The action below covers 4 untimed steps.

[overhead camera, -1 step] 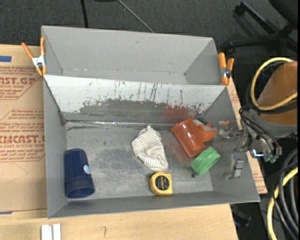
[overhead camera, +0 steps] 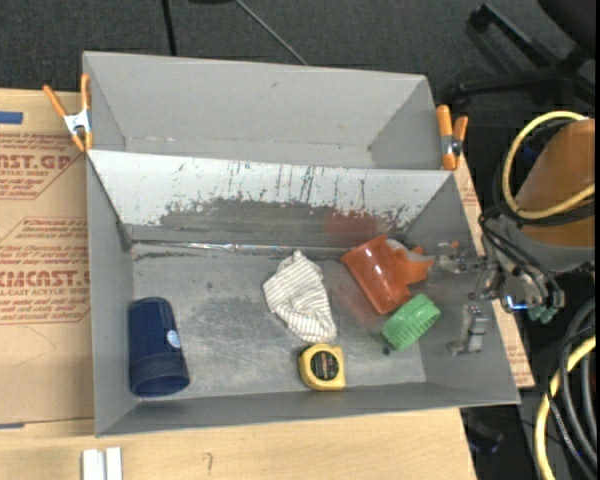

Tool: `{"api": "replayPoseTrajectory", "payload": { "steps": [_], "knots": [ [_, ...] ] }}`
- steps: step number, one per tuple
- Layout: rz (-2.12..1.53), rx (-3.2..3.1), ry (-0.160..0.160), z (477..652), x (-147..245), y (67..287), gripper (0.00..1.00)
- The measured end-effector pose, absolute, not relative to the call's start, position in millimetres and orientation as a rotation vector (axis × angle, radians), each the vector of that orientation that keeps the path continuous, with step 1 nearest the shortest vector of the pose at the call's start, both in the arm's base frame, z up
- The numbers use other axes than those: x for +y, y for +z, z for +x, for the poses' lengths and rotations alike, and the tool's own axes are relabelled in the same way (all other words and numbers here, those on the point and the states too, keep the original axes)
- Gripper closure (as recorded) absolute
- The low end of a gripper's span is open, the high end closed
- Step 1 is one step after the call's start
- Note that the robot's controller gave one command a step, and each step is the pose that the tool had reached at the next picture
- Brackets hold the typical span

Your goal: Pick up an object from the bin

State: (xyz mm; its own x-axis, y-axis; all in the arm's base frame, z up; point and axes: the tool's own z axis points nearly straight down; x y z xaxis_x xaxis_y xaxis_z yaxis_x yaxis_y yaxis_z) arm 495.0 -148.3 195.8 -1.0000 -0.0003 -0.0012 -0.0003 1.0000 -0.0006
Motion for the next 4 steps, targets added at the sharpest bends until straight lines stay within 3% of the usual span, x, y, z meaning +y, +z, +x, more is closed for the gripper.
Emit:
{"api": "replayPoseTrajectory", "payload": {
  "steps": [1, 2, 3, 4],
  "knots": [
    [-0.012, 3.132, -0.005, 538.8, -143.9, 136.4, 0.0],
    [0.121, 3.141, 0.003, 538.4, -126.0, 110.5, 0.0],
    [0.114, 3.136, -0.001, 521.7, -124.2, 79.2, 0.0],
    [0.168, 3.136, 0.001, 519.2, -119.5, 67.4, 1.0]
  ]
}}
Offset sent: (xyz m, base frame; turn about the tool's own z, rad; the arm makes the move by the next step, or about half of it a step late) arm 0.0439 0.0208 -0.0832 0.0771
